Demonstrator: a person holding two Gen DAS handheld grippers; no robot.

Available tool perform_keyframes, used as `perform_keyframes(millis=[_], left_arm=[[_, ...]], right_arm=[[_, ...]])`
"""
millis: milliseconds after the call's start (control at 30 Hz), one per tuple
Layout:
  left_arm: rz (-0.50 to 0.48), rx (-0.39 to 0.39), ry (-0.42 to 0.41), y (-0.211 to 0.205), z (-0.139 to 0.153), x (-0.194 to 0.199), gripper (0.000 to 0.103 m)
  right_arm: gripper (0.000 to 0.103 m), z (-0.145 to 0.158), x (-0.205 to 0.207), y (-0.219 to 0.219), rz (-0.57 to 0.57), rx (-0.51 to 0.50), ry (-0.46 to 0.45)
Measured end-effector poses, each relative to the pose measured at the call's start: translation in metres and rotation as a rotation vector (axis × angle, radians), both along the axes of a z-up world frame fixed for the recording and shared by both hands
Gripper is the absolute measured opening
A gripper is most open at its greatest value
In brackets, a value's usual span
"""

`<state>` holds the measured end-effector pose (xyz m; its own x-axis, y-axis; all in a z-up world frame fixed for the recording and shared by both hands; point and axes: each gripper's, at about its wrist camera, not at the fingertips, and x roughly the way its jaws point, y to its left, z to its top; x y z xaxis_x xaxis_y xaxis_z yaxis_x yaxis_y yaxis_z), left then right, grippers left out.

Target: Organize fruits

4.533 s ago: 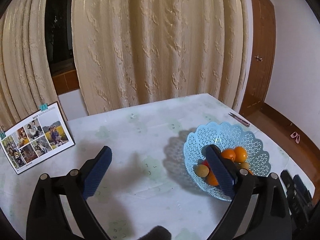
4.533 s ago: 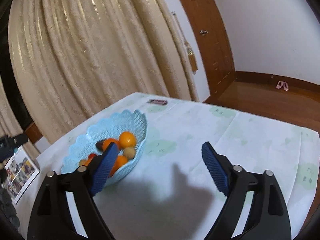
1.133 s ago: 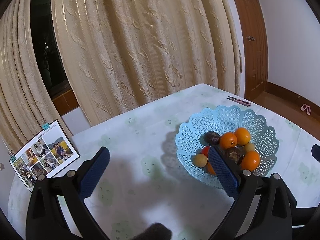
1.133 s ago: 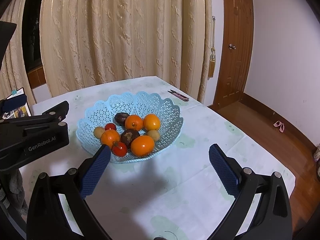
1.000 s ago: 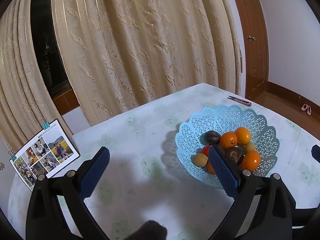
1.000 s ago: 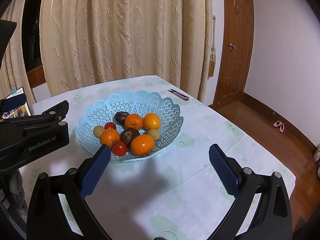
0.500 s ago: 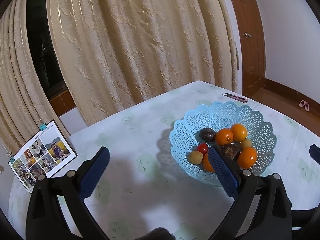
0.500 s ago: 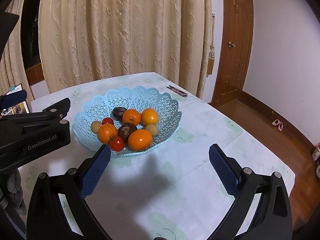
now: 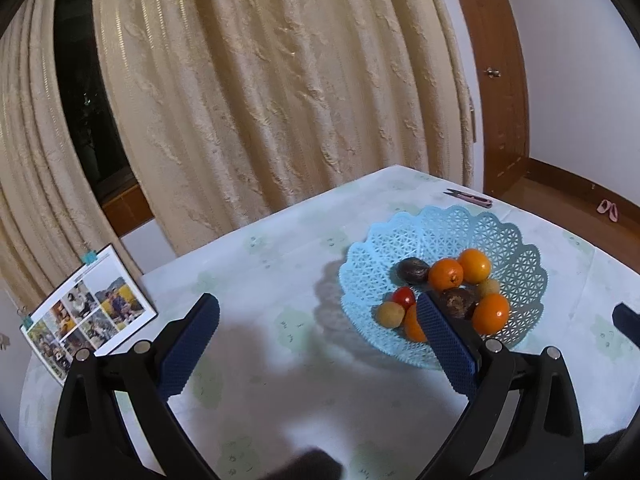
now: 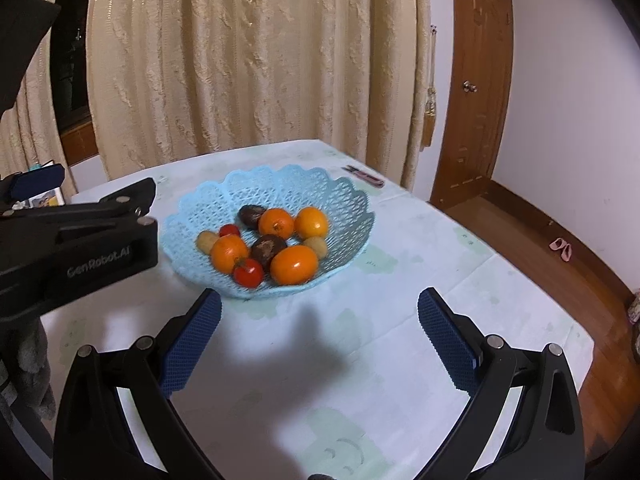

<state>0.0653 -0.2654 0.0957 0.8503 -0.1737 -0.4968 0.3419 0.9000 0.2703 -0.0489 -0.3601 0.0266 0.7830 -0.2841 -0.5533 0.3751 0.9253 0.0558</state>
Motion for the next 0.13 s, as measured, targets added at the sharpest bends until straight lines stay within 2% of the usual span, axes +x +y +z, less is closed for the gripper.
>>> perform_keyframes(millis=[133], left_arm=[[0.039, 0.029, 0.031, 0.024, -0.01, -0.002, 0.098]], right_arm=[[0.1, -0.009, 0.004, 0.014, 0.067, 0.051, 0.031]])
